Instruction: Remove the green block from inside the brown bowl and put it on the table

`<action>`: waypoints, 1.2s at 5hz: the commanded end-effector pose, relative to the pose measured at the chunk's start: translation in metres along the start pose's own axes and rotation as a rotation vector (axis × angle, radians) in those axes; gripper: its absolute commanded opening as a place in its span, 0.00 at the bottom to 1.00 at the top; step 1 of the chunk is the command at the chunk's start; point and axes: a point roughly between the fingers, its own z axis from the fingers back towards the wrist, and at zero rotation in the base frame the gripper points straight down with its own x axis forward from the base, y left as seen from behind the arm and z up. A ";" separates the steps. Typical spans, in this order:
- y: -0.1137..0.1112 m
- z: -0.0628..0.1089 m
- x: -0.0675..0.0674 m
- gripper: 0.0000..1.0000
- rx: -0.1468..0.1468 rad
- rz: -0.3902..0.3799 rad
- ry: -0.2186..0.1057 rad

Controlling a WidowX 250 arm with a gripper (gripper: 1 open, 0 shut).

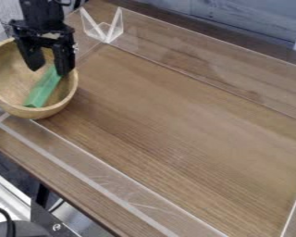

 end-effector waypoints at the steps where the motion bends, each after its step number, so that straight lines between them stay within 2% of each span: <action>1: 0.008 0.015 0.002 1.00 0.029 -0.001 -0.047; 2: 0.011 0.007 0.002 1.00 0.025 -0.011 -0.023; 4: 0.016 0.002 0.004 1.00 -0.029 0.029 -0.034; 5: 0.015 -0.005 0.005 0.00 -0.017 0.042 -0.043; 6: 0.015 -0.002 0.004 0.00 -0.020 0.035 -0.048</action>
